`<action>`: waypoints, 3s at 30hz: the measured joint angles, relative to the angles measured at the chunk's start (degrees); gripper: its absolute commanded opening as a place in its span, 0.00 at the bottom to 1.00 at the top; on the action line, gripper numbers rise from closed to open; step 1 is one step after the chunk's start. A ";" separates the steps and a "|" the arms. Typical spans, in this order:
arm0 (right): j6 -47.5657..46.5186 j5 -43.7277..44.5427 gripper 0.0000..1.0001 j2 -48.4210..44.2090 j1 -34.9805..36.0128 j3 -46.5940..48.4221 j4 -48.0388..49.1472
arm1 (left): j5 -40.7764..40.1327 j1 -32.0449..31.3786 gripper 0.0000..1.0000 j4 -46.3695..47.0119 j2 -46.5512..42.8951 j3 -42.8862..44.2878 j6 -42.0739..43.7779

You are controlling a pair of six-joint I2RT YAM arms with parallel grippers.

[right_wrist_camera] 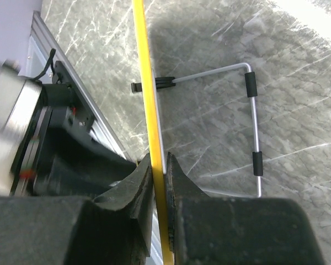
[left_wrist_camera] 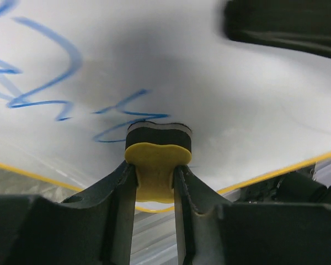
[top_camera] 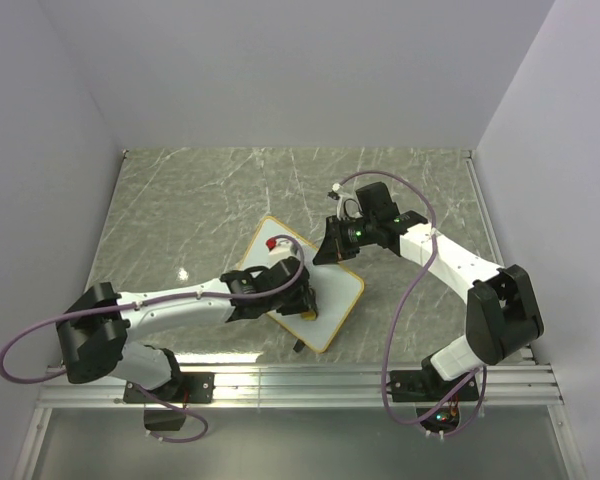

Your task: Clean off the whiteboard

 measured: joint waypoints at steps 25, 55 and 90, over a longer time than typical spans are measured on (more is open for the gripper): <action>0.72 1.22 0.00 -3.13 -0.28 0.00 -1.46 | -6.36 -8.44 0.00 -15.96 8.85 6.82 7.39; 1.03 2.49 0.00 -3.10 -0.28 0.00 -1.51 | 1.86 2.51 0.00 -5.90 2.32 5.79 8.94; 6.34 7.63 0.00 -3.28 -1.25 0.39 -3.04 | 9.01 24.92 0.00 -0.59 7.17 8.85 19.96</action>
